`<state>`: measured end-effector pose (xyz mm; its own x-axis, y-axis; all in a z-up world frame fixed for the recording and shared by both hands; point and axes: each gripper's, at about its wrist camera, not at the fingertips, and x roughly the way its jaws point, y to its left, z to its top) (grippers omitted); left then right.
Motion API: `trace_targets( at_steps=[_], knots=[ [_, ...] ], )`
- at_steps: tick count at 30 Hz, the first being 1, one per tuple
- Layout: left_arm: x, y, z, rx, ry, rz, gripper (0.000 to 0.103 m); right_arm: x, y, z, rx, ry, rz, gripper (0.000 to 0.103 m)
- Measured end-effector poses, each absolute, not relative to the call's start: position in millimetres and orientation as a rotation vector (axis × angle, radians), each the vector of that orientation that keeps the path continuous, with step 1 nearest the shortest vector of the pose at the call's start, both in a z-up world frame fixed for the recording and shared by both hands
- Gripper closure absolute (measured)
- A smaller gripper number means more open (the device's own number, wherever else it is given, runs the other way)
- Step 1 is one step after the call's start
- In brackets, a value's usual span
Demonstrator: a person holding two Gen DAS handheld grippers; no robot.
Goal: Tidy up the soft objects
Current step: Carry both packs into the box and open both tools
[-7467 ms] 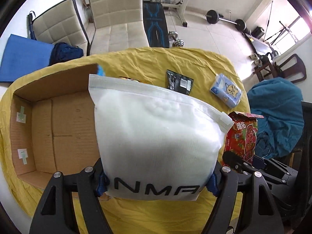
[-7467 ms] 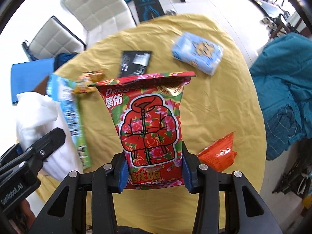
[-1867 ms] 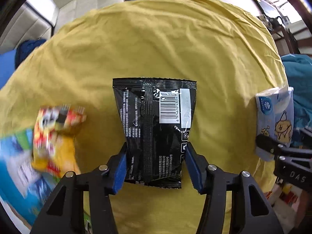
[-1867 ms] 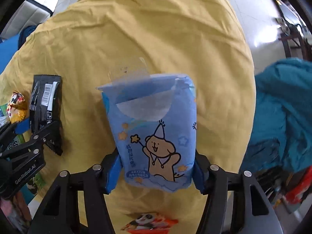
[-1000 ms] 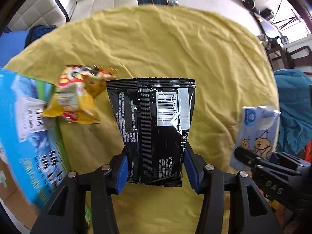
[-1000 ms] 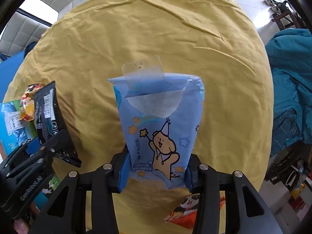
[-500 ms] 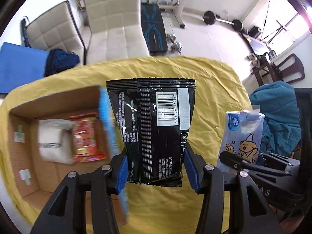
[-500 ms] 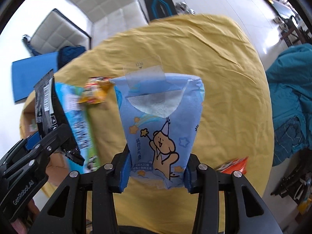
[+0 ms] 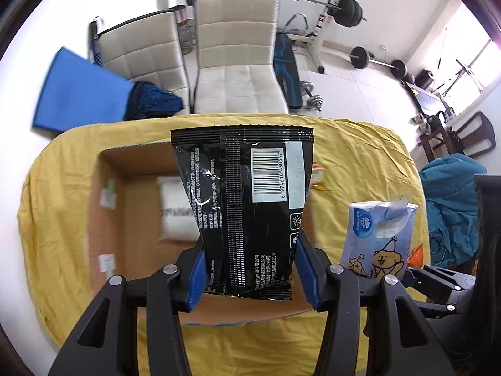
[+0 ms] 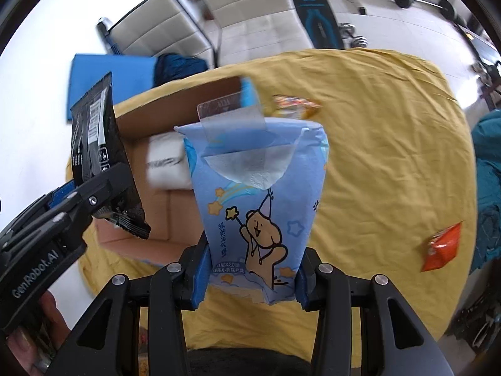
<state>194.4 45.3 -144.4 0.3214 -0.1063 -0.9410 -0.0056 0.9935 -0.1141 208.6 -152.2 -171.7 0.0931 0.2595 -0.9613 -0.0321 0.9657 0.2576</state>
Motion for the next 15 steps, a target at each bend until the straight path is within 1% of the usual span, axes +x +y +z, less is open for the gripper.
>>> trace_targets(
  at_steps=[5,7,15],
  knots=[
    [186,98,-157,-0.136,1.275,-0.025,0.055,199,-102,-184,0.165,1.481,0.25,0.057],
    [186,117,-168,-0.132,1.296,-0.002,0.055,199,-82,-200,0.155,1.507,0.244,0.057],
    [212,169,-250,-0.16,1.46,0.037,0.055,211,-45,-268,0.102,1.602,0.178,0.057]
  ],
)
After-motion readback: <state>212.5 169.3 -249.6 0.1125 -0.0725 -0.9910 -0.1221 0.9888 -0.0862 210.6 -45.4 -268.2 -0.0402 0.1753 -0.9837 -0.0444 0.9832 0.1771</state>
